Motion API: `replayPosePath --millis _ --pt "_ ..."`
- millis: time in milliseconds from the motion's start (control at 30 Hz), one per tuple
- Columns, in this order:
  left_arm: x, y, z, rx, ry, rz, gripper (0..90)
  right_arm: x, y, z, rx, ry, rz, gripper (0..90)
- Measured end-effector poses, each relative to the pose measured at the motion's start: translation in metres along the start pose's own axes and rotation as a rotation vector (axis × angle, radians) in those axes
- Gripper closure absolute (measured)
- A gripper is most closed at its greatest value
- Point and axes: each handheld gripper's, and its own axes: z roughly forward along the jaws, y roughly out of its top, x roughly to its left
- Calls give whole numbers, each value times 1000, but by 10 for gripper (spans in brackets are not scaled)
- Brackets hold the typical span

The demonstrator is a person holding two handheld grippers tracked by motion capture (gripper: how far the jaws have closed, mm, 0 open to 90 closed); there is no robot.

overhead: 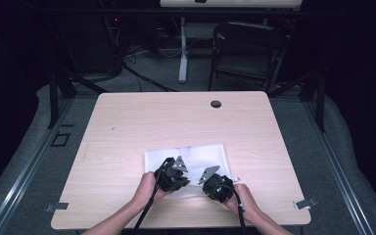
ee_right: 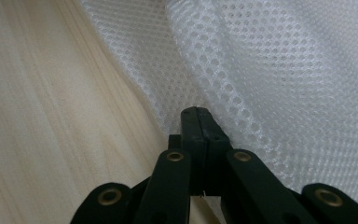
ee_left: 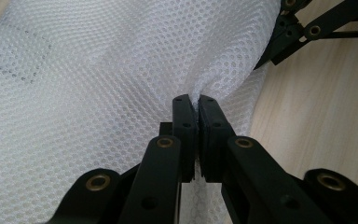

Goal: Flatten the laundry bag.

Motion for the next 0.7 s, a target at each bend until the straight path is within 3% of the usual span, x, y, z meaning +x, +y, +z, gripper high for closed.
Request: replayPosePath --millis 300,700 --pt "1 4 -10 -27 17 -20 868 0 -1 -1 9 35 17 900" --pt "12 11 -27 -74 42 -63 869 -1 -1 -1 12 38 26 900"
